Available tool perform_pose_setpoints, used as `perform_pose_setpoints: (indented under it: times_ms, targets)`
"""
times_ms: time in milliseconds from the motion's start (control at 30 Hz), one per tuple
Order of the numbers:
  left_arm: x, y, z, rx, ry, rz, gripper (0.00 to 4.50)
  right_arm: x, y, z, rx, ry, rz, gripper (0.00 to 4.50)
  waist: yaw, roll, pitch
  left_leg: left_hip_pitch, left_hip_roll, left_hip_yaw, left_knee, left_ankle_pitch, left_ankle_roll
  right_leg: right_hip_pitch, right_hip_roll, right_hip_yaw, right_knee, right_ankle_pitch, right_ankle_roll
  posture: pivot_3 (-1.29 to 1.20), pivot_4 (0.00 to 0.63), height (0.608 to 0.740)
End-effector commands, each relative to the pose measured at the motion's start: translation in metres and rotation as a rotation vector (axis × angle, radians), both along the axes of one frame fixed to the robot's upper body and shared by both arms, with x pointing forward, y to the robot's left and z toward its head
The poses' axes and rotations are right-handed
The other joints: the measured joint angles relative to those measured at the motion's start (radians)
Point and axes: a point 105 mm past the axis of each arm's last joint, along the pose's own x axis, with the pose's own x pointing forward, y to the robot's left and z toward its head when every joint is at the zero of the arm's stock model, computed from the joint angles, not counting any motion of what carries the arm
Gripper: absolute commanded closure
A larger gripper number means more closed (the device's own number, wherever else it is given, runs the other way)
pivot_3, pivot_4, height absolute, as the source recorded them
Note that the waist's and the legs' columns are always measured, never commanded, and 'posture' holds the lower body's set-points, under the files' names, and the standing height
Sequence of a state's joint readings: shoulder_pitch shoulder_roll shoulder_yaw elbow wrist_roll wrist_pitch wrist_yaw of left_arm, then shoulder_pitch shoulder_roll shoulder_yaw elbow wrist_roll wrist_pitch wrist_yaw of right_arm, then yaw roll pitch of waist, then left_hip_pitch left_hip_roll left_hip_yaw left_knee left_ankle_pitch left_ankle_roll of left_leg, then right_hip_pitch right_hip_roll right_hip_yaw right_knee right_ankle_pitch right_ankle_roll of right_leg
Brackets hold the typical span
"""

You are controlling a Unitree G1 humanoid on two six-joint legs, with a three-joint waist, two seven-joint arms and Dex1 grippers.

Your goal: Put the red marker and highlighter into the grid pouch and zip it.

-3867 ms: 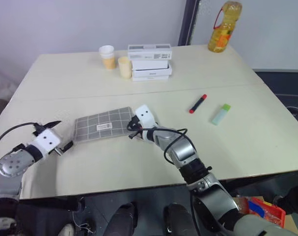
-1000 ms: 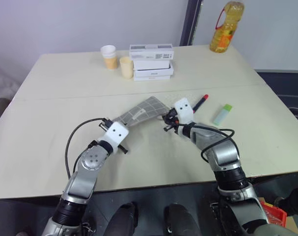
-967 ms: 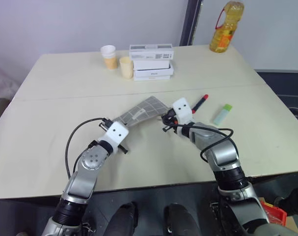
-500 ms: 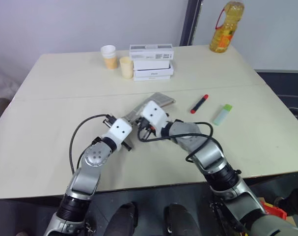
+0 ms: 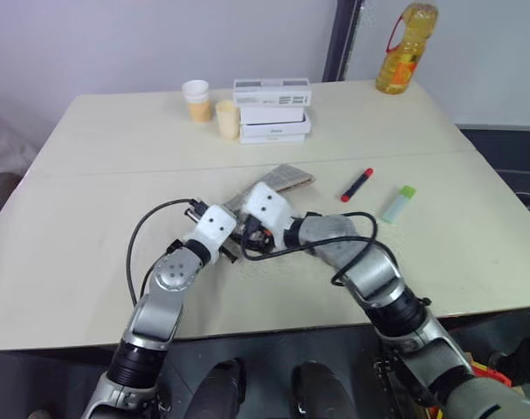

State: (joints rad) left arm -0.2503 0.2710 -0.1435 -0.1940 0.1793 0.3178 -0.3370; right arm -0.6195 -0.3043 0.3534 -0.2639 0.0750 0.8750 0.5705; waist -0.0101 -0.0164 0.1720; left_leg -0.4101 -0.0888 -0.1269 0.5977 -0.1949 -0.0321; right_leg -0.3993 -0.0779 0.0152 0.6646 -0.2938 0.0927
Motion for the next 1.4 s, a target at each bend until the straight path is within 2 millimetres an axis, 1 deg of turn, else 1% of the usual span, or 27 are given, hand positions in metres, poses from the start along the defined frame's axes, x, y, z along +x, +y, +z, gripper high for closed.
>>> perform_pose_setpoints:
  times_ms: [33, 100, 133, 167, 200, 267, 367, 467, 533, 600, 667, 733, 833, 900, 933, 967, 1033, 1067, 1133, 1200, 1233, 1267, 1300, 1333, 1400]
  targets:
    - [0.008, 0.02, 0.011, 0.003, -0.045, 0.077, 4.5, 0.023, -0.056, 0.02, 0.087, -0.04, -0.251, 0.16, 0.0, 0.0, 0.0, 0.0, 0.0, 0.0, 0.0, 0.0, 0.0, 0.0, 0.0, 0.0, 0.0, 0.0, 0.0, 0.0, 0.15, 0.74]
    - [0.01, 0.024, 0.01, 0.017, -0.046, 0.087, 4.5, 0.038, -0.088, 0.02, 0.107, -0.041, -0.411, 0.16, -0.002, 0.0, 0.0, 0.0, 0.0, 0.0, 0.0, 0.0, 0.0, 0.0, 0.0, 0.0, 0.0, 0.0, 0.0, 0.0, 0.15, 0.74]
    - [0.012, 0.025, 0.009, 0.017, -0.04, 0.095, 4.5, 0.045, -0.106, 0.017, 0.137, -0.016, -0.501, 0.16, -0.003, 0.0, 0.0, 0.0, 0.0, 0.0, 0.0, 0.0, 0.0, 0.0, 0.0, 0.0, 0.0, 0.0, 0.0, 0.0, 0.15, 0.74]
    - [0.014, 0.025, 0.007, 0.019, -0.034, 0.098, 4.5, 0.052, -0.123, 0.014, 0.159, 0.001, -0.592, 0.07, -0.002, 0.0, 0.0, 0.0, 0.0, 0.0, 0.0, 0.0, 0.0, 0.0, 0.0, 0.0, 0.0, 0.0, 0.0, 0.0, 0.15, 0.74]
    - [0.016, 0.025, 0.006, 0.021, -0.026, 0.097, 4.5, 0.056, -0.135, 0.011, 0.179, 0.013, -0.662, 0.07, -0.002, 0.0, 0.0, 0.0, 0.0, 0.0, 0.0, 0.0, 0.0, 0.0, 0.0, 0.0, 0.0, 0.0, 0.0, 0.0, 0.15, 0.74]
    - [0.017, 0.023, 0.003, 0.027, -0.015, 0.094, 4.5, 0.062, -0.148, 0.008, 0.198, 0.015, -0.742, 0.07, -0.003, 0.0, 0.0, 0.0, 0.0, 0.001, 0.0, 0.0, 0.0, 0.0, 0.0, 0.0, 0.0, 0.0, 0.0, 0.0, 0.15, 0.74]
    - [0.02, 0.018, -0.005, 0.021, 0.017, 0.082, 4.5, 0.076, -0.167, 0.006, 0.187, -0.039, -0.894, 0.07, -0.008, 0.0, 0.0, 0.0, 0.0, 0.002, -0.001, 0.0, 0.0, -0.001, 0.0, 0.001, 0.0, 0.0, 0.0, 0.0, 0.15, 0.74]
    - [0.023, 0.013, -0.006, 0.002, 0.027, 0.074, 4.5, 0.086, -0.169, -0.002, 0.237, -0.002, -0.962, 0.07, -0.007, 0.0, 0.0, 0.0, 0.0, 0.002, -0.001, 0.001, -0.001, -0.001, 0.0, 0.001, 0.001, 0.0, 0.0, 0.0, 0.15, 0.74]
    - [0.024, 0.011, -0.006, -0.002, 0.029, 0.071, 4.5, 0.091, -0.16, -0.007, 0.286, 0.038, -0.941, 0.07, -0.006, 0.0, 0.0, 0.0, 0.0, 0.002, -0.001, 0.001, -0.001, -0.001, 0.0, 0.001, 0.001, 0.0, 0.0, 0.0, 0.15, 0.74]
    - [0.025, 0.01, -0.007, -0.001, 0.031, 0.071, 4.5, 0.095, -0.154, -0.01, 0.293, 0.048, -0.935, 0.07, -0.007, 0.0, 0.0, 0.0, 0.0, 0.002, -0.001, 0.001, -0.001, -0.001, 0.001, 0.001, 0.001, 0.0, 0.0, 0.0, 0.15, 0.74]
    - [0.025, 0.009, -0.007, -0.003, 0.032, 0.07, 4.5, 0.098, -0.152, -0.015, 0.288, 0.053, -0.951, 0.07, -0.006, 0.0, 0.0, 0.0, 0.0, 0.002, -0.001, 0.001, -0.001, -0.001, 0.0, 0.001, 0.001, 0.0, 0.0, 0.0, 0.15, 0.74]
    - [0.025, 0.008, -0.007, -0.012, 0.034, 0.071, 4.5, 0.102, -0.154, -0.021, 0.301, 0.074, -0.992, 0.07, -0.006, 0.0, 0.0, 0.0, 0.0, 0.003, -0.001, 0.001, -0.001, -0.001, 0.0, 0.001, 0.001, 0.0, 0.0, 0.0, 0.15, 0.74]
    - [0.025, 0.006, -0.006, -0.023, 0.03, 0.073, 4.5, 0.104, -0.163, -0.025, 0.275, 0.065, -1.048, 0.88, -0.005, 0.0, 0.0, 0.0, 0.0, 0.003, -0.001, 0.001, -0.001, -0.001, 0.0, 0.001, 0.001, 0.0, 0.0, 0.0, 0.15, 0.74]
    - [0.025, 0.007, -0.004, -0.039, 0.026, 0.081, 4.5, 0.103, -0.164, -0.027, 0.271, 0.067, -1.055, 1.91, -0.005, 0.0, 0.0, 0.0, 0.0, 0.003, 0.0, 0.001, -0.001, -0.001, 0.0, 0.001, 0.001, 0.0, 0.0, 0.0, 0.15, 0.74]
    - [0.025, 0.007, -0.004, -0.048, 0.026, 0.084, 4.5, 0.103, -0.164, -0.028, 0.272, 0.068, -1.055, 2.35, -0.006, 0.0, 0.0, 0.0, 0.0, 0.003, 0.0, 0.001, -0.001, -0.001, 0.0, 0.001, 0.001, 0.0, 0.0, 0.0, 0.15, 0.74]
    - [0.025, 0.007, -0.003, -0.054, 0.026, 0.086, 4.5, 0.103, -0.164, -0.028, 0.273, 0.063, -1.054, 2.99, -0.006, 0.0, 0.0, 0.0, 0.0, 0.003, 0.0, 0.001, -0.001, -0.001, 0.0, 0.001, 0.001, 0.0, 0.0, 0.0, 0.15, 0.74]
    - [0.026, 0.008, -0.001, -0.083, 0.026, 0.092, 4.5, 0.101, -0.164, -0.023, 0.264, 0.035, -1.039, 4.04, -0.007, 0.0, 0.0, 0.0, 0.0, 0.003, 0.0, 0.001, -0.001, -0.001, 0.0, 0.001, 0.001, 0.0, 0.0, 0.0, 0.15, 0.74]
    - [0.026, 0.009, 0.0, -0.102, 0.026, 0.092, 4.5, 0.1, -0.163, -0.018, 0.251, 0.011, -1.019, 4.12, -0.006, 0.0, 0.0, 0.0, 0.0, 0.003, 0.0, 0.001, -0.001, -0.001, 0.001, 0.001, 0.001, 0.0, 0.0, 0.0, 0.15, 0.74]
    - [0.026, 0.01, 0.002, -0.128, 0.028, 0.09, 4.5, 0.098, -0.16, -0.009, 0.234, -0.026, -0.966, 4.12, -0.006, 0.0, 0.0, 0.0, 0.0, 0.003, 0.0, 0.001, -0.001, -0.001, 0.001, 0.001, 0.001, 0.0, 0.0, 0.0, 0.15, 0.74]
    - [0.027, 0.011, 0.004, -0.128, 0.029, 0.08, 4.5, 0.092, -0.154, 0.008, 0.157, -0.131, -0.84, 4.12, -0.006, 0.0, 0.0, 0.0, 0.0, 0.003, 0.0, 0.001, -0.001, -0.001, 0.001, 0.001, 0.001, 0.0, 0.0, 0.0, 0.15, 0.74]
    - [0.027, 0.012, 0.006, -0.139, 0.03, 0.07, 4.5, 0.086, -0.15, 0.017, 0.129, -0.183, -0.75, 4.12, -0.005, 0.001, 0.0, 0.0, 0.0, 0.003, 0.0, 0.001, -0.001, -0.001, 0.001, 0.001, 0.001, 0.0, 0.0, 0.0, 0.15, 0.74]
    - [0.028, 0.012, 0.007, -0.146, 0.03, 0.064, 4.5, 0.081, -0.146, 0.022, 0.11, -0.212, -0.689, 4.12, -0.005, 0.001, 0.0, 0.0, 0.0, 0.003, 0.0, 0.001, -0.001, -0.001, 0.001, 0.001, 0.001, 0.0, 0.0, 0.0, 0.15, 0.74]
    - [0.028, 0.012, 0.009, -0.163, 0.035, 0.056, 4.5, 0.075, -0.143, 0.027, 0.097, -0.232, -0.621, 4.12, -0.005, 0.001, 0.0, 0.0, 0.0, 0.003, 0.0, 0.001, -0.001, -0.001, 0.001, 0.001, 0.001, 0.0, 0.0, 0.0, 0.15, 0.74]
    - [0.028, 0.011, 0.01, -0.176, 0.047, 0.029, 4.5, 0.065, -0.137, 0.035, 0.065, -0.28, -0.517, 4.12, -0.005, 0.001, 0.0, 0.0, 0.0, 0.003, 0.0, 0.001, -0.001, -0.001, 0.001, 0.001, 0.001, 0.0, 0.0, 0.0, 0.15, 0.74]
    - [0.027, 0.008, 0.012, -0.161, 0.054, -0.029, 4.5, 0.044, -0.128, 0.042, -0.016, -0.337, -0.336, 4.12, -0.005, 0.001, 0.0, 0.0, 0.0, 0.003, 0.0, 0.001, -0.001, 0.0, 0.001, 0.001, 0.001, 0.0, 0.001, 0.0, 0.15, 0.74]
